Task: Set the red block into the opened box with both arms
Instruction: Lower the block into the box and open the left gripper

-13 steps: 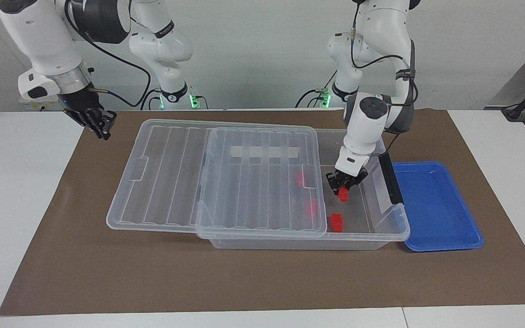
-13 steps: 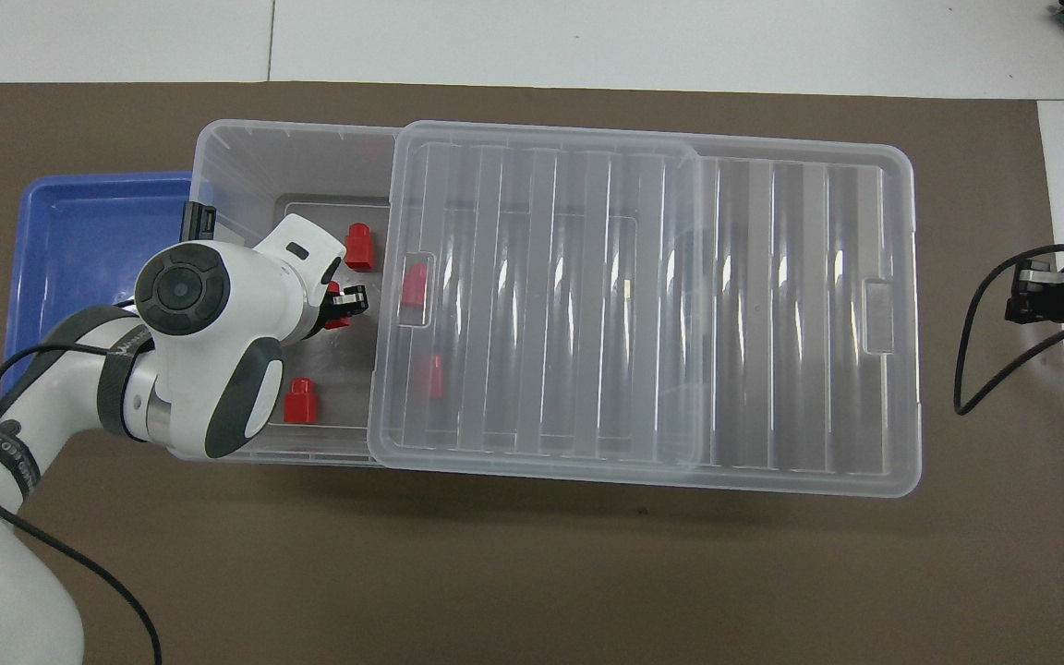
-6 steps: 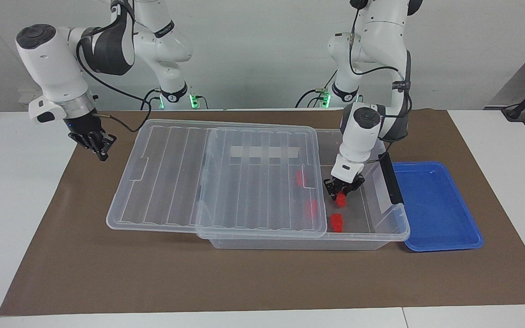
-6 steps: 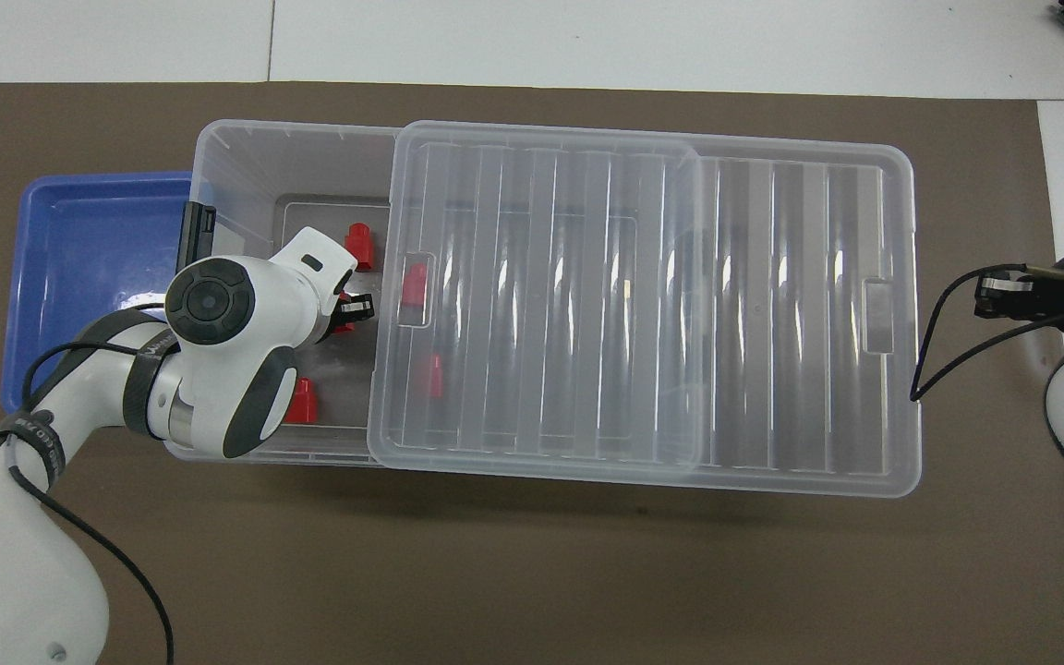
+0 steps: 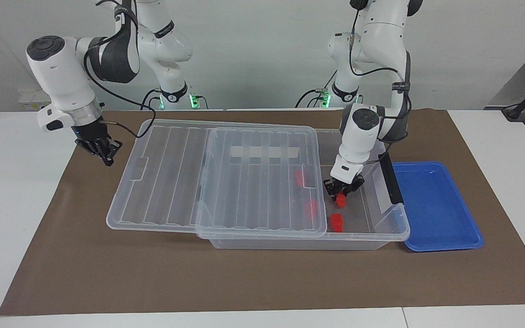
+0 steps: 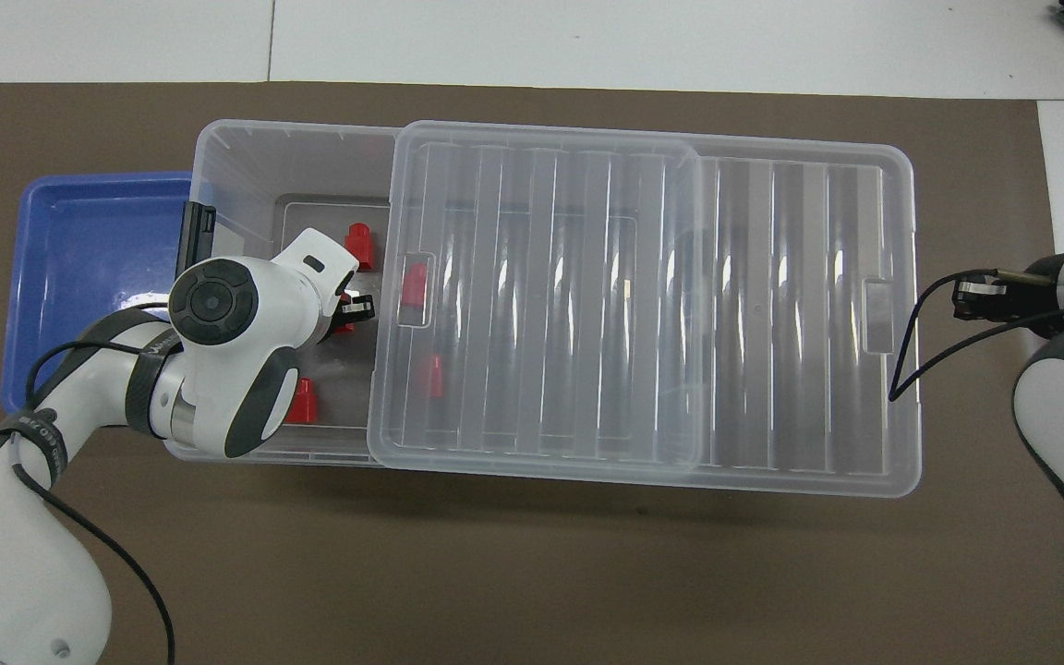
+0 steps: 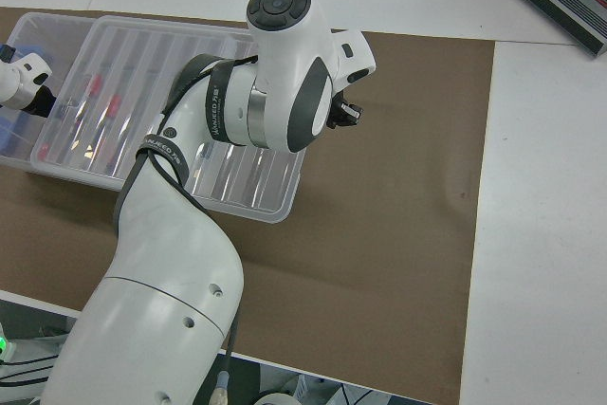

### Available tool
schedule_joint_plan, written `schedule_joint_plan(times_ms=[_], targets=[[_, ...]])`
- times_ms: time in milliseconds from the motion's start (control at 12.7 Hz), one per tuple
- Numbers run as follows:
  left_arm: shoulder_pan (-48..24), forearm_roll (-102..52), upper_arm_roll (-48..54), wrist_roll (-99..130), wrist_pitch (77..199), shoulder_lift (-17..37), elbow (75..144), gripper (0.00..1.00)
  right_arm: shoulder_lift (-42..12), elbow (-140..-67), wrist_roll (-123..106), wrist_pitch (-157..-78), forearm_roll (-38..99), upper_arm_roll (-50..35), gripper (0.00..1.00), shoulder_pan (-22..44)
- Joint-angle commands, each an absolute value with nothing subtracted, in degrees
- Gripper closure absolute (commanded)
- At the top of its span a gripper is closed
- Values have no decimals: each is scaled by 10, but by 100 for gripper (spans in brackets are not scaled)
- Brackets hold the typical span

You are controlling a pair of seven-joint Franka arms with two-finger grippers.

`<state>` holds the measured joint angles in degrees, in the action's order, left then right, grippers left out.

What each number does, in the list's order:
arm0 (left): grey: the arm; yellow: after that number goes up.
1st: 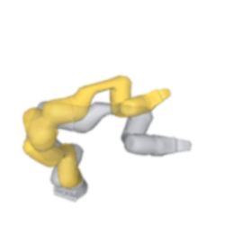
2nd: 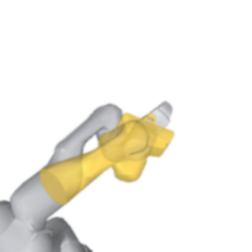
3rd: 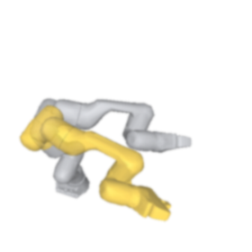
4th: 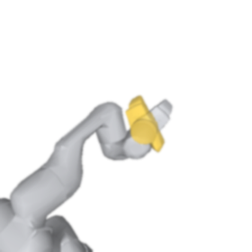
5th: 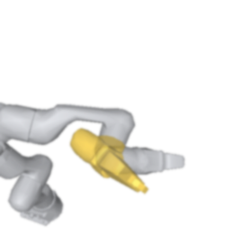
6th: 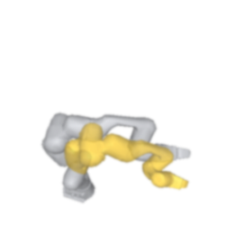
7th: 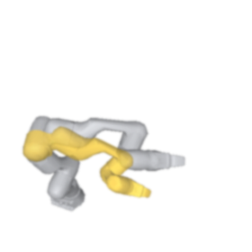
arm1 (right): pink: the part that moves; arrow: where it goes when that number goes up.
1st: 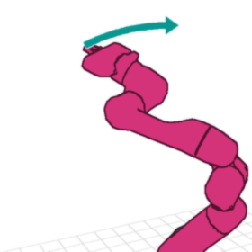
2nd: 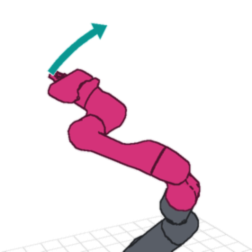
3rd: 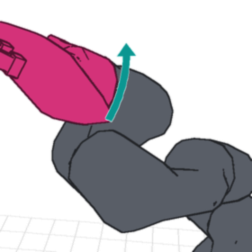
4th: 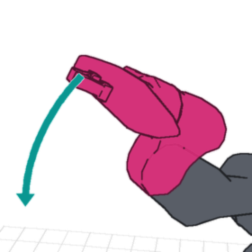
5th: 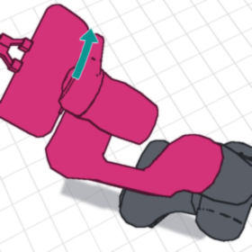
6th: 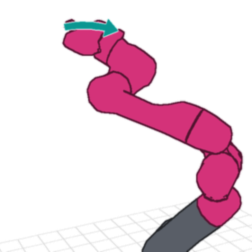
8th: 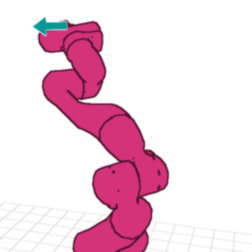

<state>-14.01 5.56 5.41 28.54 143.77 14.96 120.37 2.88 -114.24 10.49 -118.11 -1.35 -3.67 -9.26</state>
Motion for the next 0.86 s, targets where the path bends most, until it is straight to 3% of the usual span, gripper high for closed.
schedule_joint_plan(times_ms=[0,157,314,393,786], targets=[[-159,77,44,300,1452,149,1215,100,32,-1160,91,-1201,-8,-38,100,-98],[-159,78,44,303,1452,149,1214,96,33,-1160,89,-1195,-8,-38,100,-98],[-158,81,43,303,1452,149,1212,63,34,-1162,74,-1191,-8,-38,100,-104],[-157,81,43,304,1450,149,1210,57,34,-1164,56,-1192,-4,-38,100,-104],[-155,81,42,303,1445,149,1208,53,32,-1174,40,-1200,34,-38,100,-107]])
